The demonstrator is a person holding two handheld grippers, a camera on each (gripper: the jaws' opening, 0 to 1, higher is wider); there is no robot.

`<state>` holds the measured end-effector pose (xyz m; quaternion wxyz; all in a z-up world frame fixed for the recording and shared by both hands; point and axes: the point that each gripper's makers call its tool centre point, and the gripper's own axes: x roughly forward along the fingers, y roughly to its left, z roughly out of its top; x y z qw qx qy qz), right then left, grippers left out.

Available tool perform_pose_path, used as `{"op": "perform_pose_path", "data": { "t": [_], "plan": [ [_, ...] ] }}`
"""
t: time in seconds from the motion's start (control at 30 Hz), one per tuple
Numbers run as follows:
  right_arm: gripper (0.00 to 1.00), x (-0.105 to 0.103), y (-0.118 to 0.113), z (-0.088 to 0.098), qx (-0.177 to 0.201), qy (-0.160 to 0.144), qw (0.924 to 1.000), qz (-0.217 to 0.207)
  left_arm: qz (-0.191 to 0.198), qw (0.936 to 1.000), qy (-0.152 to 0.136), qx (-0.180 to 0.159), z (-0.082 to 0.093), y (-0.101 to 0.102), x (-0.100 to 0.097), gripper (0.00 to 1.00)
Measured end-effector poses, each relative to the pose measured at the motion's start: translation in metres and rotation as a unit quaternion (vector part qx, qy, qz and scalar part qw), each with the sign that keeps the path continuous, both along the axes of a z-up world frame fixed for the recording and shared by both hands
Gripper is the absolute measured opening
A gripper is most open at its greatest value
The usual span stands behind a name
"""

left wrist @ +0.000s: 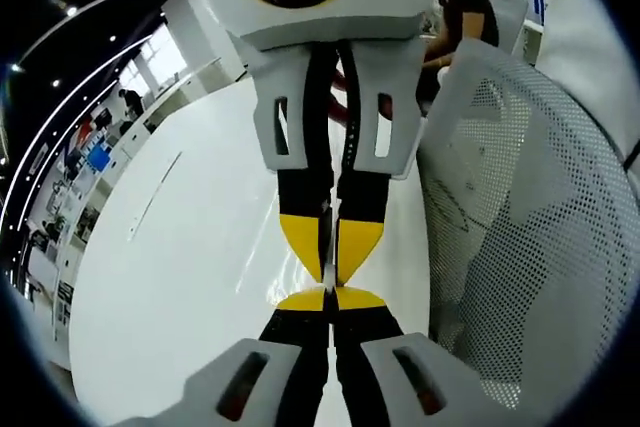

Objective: Open the resealable bag by pulling the two sides of the seal apart until the entire bag opening is separated and visibly accessible.

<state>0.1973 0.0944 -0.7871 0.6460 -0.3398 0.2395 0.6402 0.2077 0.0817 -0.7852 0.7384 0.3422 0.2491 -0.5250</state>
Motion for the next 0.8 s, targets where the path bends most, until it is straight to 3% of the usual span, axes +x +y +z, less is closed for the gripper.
{"op": "perform_pose_path", "data": {
  "t": [0.07, 0.23, 0.5, 0.57, 0.67, 0.73, 0.8],
  "plan": [
    [0.0, -0.001, 0.0, 0.0, 0.007, 0.009, 0.9998, -0.014, 0.009, 0.9998, 0.014, -0.011, 0.0, 0.001, -0.001, 0.0],
    [0.0, 0.003, -0.01, -0.006, -0.003, 0.0, 0.9998, -0.018, 0.003, 1.0, 0.004, 0.007, -0.005, 0.012, 0.0, 0.0],
    [0.0, 0.007, -0.027, -0.008, -0.006, 0.004, 0.9994, -0.033, 0.012, 0.9999, 0.008, -0.002, -0.002, 0.016, 0.006, 0.0],
    [0.0, 0.006, -0.026, -0.005, 0.0, 0.012, 0.9992, -0.038, 0.0, 0.9996, 0.029, 0.004, -0.007, 0.014, -0.003, 0.0],
    [0.0, 0.003, -0.026, -0.005, 0.007, 0.001, 0.9997, -0.024, -0.018, 0.9998, -0.001, 0.009, -0.008, 0.014, -0.002, 0.0],
    [0.0, 0.001, -0.025, -0.006, 0.006, -0.004, 0.9998, -0.016, -0.024, 0.9995, -0.006, 0.018, -0.01, 0.014, -0.002, 0.0],
    [0.0, 0.001, -0.025, -0.007, 0.005, -0.002, 0.9999, -0.014, -0.026, 0.9995, 0.01, 0.016, -0.012, 0.009, -0.005, 0.0]
  ]
}}
